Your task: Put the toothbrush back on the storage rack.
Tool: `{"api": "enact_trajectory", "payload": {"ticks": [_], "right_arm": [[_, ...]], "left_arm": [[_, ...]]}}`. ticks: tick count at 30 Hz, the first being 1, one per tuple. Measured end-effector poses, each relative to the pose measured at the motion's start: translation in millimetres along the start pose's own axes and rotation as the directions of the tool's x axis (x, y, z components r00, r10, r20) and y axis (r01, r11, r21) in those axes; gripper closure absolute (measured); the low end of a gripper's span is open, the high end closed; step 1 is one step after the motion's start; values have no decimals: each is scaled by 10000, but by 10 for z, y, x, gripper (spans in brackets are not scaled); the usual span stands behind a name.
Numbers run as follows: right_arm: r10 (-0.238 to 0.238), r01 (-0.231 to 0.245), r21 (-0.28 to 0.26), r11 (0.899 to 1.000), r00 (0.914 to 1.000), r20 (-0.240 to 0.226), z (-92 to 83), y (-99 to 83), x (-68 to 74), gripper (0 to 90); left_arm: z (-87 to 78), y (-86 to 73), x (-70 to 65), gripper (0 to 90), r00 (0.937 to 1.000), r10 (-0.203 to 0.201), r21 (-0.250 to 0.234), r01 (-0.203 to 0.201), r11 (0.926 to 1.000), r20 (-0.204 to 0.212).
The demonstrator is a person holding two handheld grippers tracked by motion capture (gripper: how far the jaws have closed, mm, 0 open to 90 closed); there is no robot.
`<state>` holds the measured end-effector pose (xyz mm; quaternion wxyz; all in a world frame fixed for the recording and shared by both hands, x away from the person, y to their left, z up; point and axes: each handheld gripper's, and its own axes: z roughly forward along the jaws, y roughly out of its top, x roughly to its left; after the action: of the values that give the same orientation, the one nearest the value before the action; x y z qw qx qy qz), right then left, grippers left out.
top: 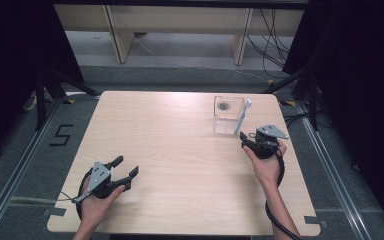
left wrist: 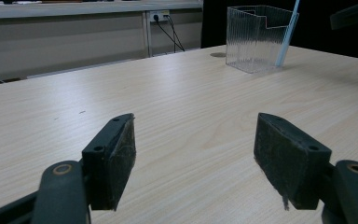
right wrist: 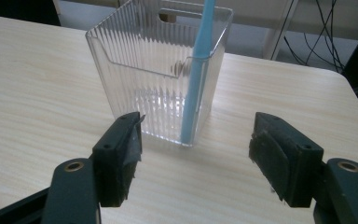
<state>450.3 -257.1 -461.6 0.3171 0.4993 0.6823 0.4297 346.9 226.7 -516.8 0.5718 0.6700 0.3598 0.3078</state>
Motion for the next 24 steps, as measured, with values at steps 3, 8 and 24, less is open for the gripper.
{"api": "enact_trajectory", "payload": {"ticks": [3, 8, 24], "right_arm": [[3, -3, 18, 10000, 10000, 49, -43, -25, 18, 344], [-162, 162, 128, 9998, 9999, 18, -113, -78, 38, 343], [-52, 56, 318, 9995, 9999, -104, -339, -254, 84, 322]], "left_arm": [[-4, 0, 0, 286, 10000, -35, 0, 35, 10000, -27], [-6, -1, 2, 286, 10000, -36, 5, 36, 10000, -32], [-29, 3, -3, 286, 9999, -33, 213, 36, 9998, -141]]}}
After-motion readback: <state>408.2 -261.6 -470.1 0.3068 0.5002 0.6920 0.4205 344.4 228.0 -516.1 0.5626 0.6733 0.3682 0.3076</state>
